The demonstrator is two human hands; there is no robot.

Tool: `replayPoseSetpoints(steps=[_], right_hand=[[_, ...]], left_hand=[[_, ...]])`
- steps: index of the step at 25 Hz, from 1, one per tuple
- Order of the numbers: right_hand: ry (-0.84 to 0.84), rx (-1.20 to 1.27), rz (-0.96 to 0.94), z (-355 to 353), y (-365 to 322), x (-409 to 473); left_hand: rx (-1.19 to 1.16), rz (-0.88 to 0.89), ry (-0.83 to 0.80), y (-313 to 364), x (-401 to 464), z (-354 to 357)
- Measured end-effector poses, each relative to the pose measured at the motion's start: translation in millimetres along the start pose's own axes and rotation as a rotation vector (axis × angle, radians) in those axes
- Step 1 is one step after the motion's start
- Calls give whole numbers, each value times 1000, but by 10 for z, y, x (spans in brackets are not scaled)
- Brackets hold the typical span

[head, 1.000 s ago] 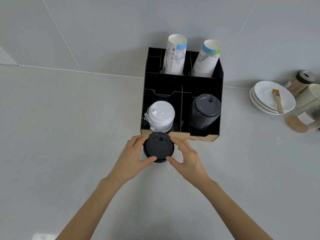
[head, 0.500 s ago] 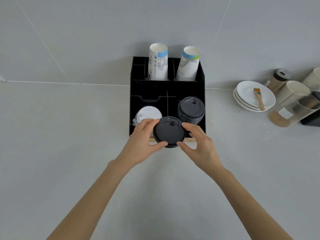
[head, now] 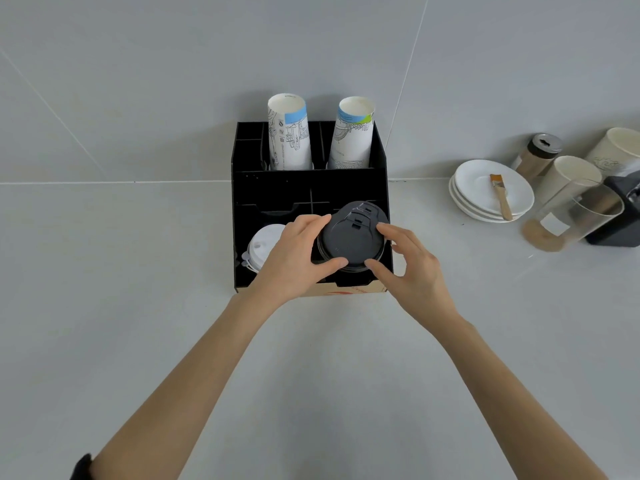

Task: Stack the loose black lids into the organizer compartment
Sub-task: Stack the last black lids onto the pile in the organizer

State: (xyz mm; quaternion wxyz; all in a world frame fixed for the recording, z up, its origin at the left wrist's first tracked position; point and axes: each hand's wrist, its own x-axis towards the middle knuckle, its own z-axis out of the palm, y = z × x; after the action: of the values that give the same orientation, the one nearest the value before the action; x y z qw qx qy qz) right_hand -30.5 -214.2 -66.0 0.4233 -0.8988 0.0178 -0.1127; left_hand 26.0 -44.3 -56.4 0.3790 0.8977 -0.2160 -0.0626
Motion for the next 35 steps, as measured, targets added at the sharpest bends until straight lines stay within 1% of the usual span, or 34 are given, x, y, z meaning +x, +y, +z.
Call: replayPoseSetpoints(steps=[10, 21, 35], right_hand=[[5, 18, 65, -17, 188, 285], [-13, -21, 101, 40, 299, 407], [-9, -20, 110, 64, 339, 387]], left_hand=[[23, -27, -45, -52, 416, 122], [30, -48, -88, -151, 575, 242], [44, -7, -45, -141, 559, 301]])
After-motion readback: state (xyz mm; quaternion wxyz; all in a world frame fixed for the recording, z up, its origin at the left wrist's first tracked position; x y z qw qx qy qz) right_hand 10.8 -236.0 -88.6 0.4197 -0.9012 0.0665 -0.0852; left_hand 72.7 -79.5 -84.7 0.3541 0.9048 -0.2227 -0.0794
